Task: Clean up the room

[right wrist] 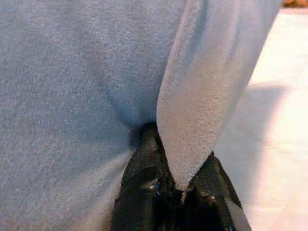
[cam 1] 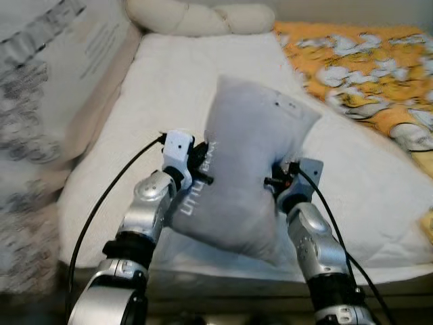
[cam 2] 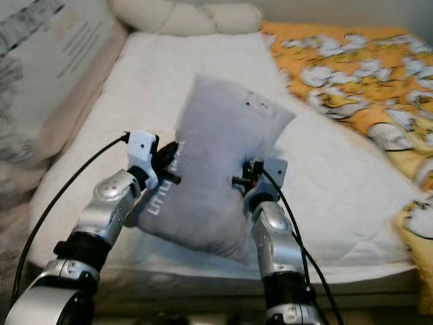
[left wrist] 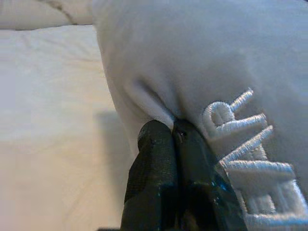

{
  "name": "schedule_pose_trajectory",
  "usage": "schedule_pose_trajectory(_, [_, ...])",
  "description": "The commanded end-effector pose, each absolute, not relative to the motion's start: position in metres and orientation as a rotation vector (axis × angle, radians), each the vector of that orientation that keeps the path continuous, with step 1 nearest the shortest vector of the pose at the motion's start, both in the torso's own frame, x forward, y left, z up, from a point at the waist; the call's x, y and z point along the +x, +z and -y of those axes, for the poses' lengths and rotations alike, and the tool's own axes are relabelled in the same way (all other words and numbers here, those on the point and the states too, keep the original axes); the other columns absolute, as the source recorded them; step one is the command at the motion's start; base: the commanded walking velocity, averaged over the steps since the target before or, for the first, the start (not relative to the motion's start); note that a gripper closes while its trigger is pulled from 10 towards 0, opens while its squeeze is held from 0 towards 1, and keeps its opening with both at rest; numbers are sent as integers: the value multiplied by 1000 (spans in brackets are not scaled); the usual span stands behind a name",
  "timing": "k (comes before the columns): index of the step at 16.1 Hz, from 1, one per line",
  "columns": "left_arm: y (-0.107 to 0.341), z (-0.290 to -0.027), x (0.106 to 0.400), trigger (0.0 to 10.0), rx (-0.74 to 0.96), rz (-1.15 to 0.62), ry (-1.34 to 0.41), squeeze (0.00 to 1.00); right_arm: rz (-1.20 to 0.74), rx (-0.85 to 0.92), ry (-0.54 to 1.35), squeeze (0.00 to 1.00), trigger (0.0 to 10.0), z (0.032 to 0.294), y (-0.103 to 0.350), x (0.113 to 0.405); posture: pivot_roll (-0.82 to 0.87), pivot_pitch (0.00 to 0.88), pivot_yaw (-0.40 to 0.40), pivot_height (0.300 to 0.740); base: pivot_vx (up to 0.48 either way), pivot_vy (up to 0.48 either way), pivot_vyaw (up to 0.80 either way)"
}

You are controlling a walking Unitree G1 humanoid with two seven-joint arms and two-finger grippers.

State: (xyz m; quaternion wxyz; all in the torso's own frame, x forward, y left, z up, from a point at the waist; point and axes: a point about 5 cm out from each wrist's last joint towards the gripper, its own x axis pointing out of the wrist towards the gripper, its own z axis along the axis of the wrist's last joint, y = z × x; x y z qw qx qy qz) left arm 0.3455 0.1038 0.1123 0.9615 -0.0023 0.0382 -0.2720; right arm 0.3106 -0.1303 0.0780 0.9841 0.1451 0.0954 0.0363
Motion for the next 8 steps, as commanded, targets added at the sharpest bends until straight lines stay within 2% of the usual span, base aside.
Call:
schedule_pose_trajectory(1, [115, -94, 345, 10000, 6, -66, -584, 0, -160, 285, 69, 0, 10000, 132, 85, 313, -32, 0, 24, 740, 0, 450, 0])
schedule_pose_trajectory(7, [116, -92, 347, 10000, 15, -63, -591, 0, -165, 292, 58, 0, 10000, 133, 84, 314, -29, 0, 29, 740, 0, 449, 0])
schedule_pose_trajectory(8, [116, -92, 348, 10000, 19, -63, -592, 0, -166, 294, 55, 0, 10000, 133, 84, 314, -30, 0, 30, 740, 0, 442, -400])
